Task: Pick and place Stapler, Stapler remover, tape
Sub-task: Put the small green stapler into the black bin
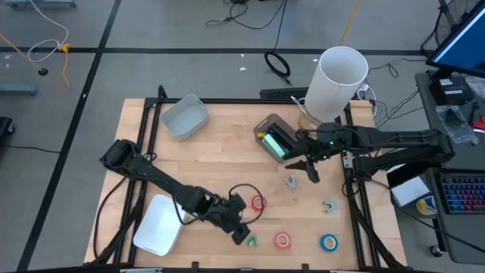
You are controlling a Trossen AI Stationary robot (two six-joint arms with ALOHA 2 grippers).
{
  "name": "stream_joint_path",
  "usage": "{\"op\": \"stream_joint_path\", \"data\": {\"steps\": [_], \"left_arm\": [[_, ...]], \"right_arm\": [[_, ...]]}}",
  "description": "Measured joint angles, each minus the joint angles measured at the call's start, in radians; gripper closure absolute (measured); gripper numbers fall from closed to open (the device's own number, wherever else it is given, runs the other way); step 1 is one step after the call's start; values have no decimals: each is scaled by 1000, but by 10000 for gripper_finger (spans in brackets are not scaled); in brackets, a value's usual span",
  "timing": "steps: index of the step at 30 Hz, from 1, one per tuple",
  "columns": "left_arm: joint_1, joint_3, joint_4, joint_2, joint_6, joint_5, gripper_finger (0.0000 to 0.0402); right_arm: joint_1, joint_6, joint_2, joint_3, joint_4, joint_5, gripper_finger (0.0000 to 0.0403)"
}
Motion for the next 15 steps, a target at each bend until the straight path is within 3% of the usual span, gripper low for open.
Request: {"op": "stream_joint_path", "data": {"steps": [5, 9, 15], "left_arm": [[-28, 0, 162, 65, -243, 80, 92], [-40, 29, 202, 122, -390, 107, 92], [-38, 155, 40, 205, -497, 120, 92]], "right_arm": [[42, 9, -38, 0, 0, 2, 259], [61, 5, -44, 0, -3, 1, 261], [83, -21, -44, 0, -21, 2, 257]]}}
